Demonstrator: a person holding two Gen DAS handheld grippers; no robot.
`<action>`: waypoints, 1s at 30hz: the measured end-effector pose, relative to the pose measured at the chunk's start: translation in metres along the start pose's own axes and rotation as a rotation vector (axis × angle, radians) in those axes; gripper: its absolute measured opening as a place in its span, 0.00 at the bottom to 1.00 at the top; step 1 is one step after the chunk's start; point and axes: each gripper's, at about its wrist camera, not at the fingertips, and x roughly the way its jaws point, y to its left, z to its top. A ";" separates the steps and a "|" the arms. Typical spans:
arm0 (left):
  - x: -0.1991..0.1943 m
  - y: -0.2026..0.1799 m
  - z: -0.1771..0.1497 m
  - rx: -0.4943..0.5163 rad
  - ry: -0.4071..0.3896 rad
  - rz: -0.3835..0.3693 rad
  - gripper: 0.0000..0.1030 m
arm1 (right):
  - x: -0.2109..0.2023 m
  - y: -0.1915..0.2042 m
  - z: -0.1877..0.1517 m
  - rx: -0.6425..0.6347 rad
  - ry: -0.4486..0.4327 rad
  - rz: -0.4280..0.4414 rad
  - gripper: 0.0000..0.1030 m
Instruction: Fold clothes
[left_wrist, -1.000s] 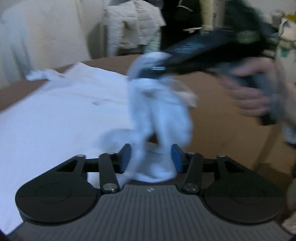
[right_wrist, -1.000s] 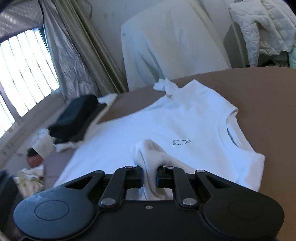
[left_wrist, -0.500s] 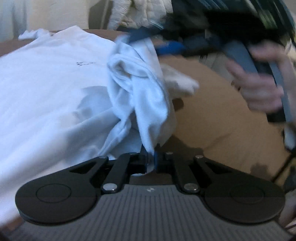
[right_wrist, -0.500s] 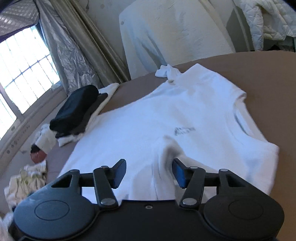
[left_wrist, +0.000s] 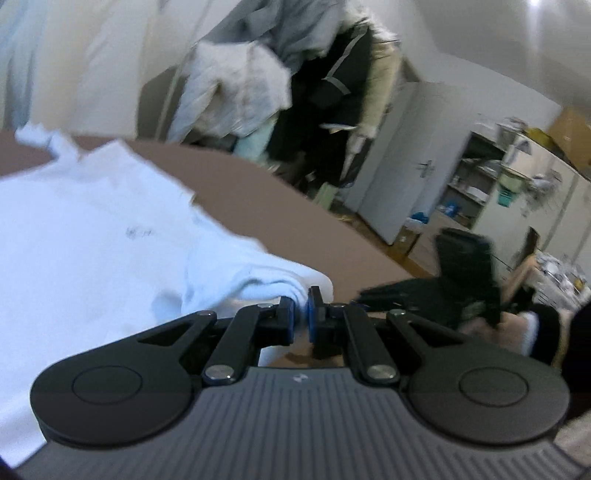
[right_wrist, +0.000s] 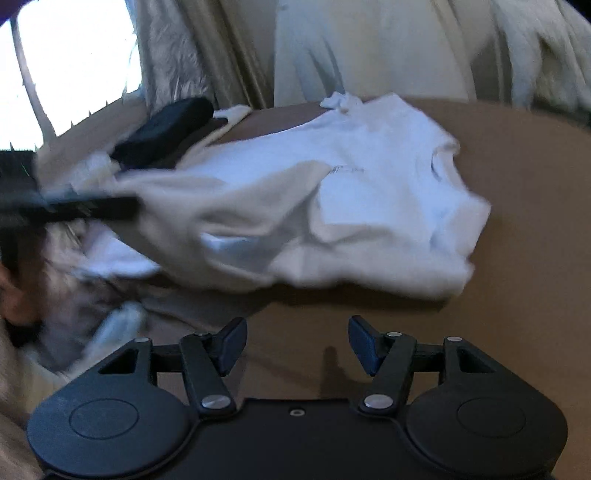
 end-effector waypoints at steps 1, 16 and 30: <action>-0.004 -0.003 0.005 0.021 -0.005 -0.017 0.06 | -0.001 0.003 0.004 -0.037 -0.007 -0.032 0.64; -0.012 -0.034 0.032 0.182 -0.029 -0.168 0.06 | -0.022 0.007 0.018 -0.215 -0.150 -0.159 0.88; -0.039 -0.029 0.027 0.145 -0.075 -0.069 0.07 | 0.031 0.027 0.070 -0.302 -0.266 0.001 0.51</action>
